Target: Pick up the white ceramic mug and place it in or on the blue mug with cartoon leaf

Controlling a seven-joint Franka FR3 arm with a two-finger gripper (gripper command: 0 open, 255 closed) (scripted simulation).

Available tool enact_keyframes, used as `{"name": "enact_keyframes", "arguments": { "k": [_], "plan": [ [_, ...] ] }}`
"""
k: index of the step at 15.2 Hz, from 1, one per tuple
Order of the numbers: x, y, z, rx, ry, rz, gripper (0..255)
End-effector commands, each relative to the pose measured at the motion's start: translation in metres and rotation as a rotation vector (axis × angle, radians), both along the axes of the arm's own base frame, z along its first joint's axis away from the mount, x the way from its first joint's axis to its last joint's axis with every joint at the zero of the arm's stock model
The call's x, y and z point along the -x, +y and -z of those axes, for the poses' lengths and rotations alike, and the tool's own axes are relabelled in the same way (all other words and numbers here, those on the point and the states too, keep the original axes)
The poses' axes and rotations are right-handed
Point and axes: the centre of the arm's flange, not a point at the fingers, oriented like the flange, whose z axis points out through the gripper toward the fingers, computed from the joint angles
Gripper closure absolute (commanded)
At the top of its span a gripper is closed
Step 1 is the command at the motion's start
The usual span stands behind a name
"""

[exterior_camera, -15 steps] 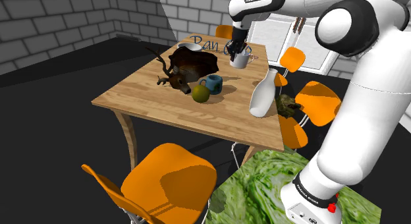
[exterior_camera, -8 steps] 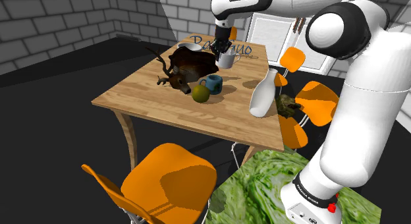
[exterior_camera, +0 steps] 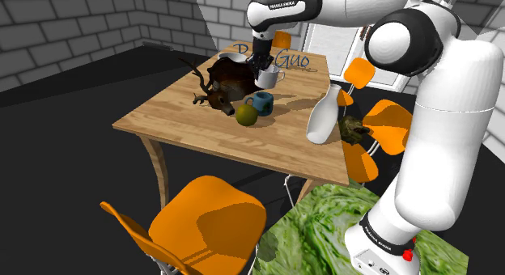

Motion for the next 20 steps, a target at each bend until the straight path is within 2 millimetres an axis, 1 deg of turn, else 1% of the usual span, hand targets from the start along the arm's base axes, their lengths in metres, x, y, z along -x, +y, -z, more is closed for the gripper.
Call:
{"name": "enact_keyframes", "arguments": {
  "k": [1,9,17,18,20],
  "plan": [
    [0.001,0.001,0.011,0.0,-0.001,0.0,255],
    [0.001,0.001,0.054,0.0,-0.001,0.0,255],
    [0.001,0.001,0.056,0.0,-0.001,0.0,255],
    [0.001,0.002,0.056,0.0,-0.001,0.0,0],
    [0.001,0.002,0.055,0.0,-0.001,0.0,0]
  ]
}}
